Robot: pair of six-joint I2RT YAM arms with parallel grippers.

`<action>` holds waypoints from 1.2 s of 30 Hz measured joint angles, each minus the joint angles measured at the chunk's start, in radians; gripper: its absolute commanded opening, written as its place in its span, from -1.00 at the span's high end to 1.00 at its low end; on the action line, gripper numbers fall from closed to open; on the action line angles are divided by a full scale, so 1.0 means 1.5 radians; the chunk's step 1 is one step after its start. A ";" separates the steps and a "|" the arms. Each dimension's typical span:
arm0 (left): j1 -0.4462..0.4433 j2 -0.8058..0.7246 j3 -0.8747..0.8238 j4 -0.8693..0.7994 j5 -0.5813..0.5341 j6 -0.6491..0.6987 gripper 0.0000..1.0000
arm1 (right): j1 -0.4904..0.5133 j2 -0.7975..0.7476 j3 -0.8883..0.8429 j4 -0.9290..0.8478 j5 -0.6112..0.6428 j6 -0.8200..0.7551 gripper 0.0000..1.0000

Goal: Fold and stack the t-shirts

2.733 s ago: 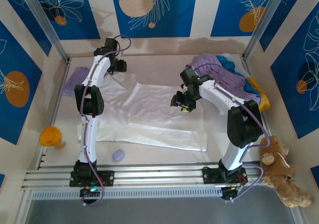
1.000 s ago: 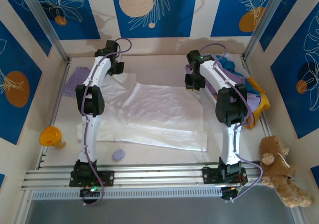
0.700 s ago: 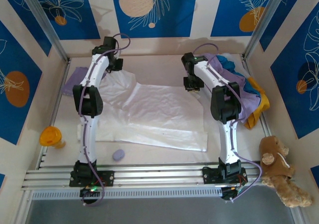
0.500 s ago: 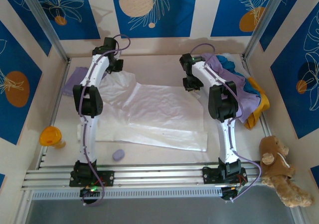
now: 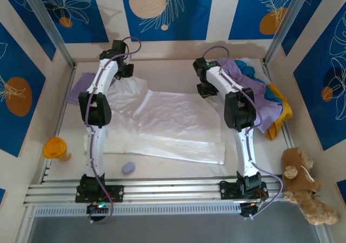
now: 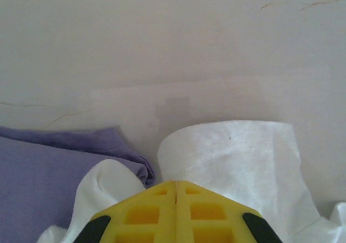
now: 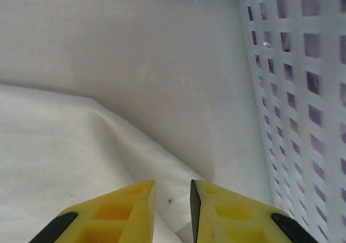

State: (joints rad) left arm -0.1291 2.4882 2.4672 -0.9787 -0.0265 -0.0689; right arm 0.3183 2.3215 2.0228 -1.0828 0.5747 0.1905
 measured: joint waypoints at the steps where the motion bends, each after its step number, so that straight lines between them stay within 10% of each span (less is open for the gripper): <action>1: 0.000 -0.001 0.000 -0.001 0.000 0.000 1.00 | 0.002 0.001 0.000 0.000 0.007 -0.006 0.49; 36: 0.000 -0.046 -0.080 0.012 0.000 0.000 1.00 | 0.032 0.015 -0.065 0.063 0.035 -0.139 0.40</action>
State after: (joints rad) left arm -0.1291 2.4187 2.3466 -0.9607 -0.0269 -0.0685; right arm 0.3668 2.3444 1.9247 -0.9886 0.6277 -0.0177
